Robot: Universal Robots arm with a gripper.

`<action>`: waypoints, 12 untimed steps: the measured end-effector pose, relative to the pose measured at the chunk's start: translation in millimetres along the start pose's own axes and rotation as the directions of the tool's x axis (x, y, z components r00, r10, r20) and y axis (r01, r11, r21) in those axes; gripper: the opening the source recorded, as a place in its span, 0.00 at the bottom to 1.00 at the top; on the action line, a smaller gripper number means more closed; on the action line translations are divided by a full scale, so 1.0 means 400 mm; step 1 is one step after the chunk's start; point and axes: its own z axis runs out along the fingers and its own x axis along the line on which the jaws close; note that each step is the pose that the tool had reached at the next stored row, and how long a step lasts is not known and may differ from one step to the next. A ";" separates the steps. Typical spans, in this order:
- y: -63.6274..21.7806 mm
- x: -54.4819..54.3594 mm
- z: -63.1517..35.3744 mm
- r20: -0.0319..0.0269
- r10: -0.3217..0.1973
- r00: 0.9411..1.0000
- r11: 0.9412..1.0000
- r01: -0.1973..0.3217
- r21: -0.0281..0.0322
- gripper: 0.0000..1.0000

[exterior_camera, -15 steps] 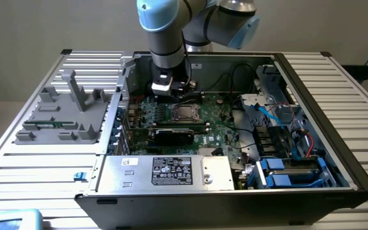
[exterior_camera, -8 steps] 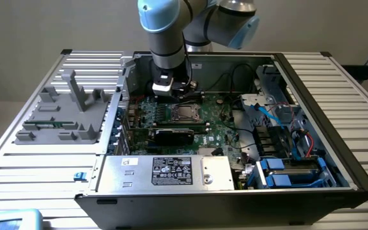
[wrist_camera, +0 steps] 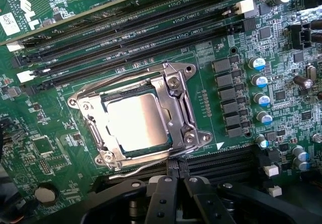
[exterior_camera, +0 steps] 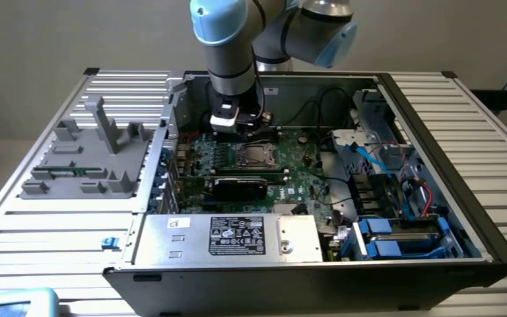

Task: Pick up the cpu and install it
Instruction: 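Install the first cpu locking lever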

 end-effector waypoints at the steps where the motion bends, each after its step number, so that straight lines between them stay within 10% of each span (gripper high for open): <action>1: 0.000 0.001 0.000 0.000 0.000 1.000 1.000 0.000 0.000 0.11; 12: -0.003 0.012 0.002 -0.001 0.004 1.000 1.000 -0.004 0.000 0.11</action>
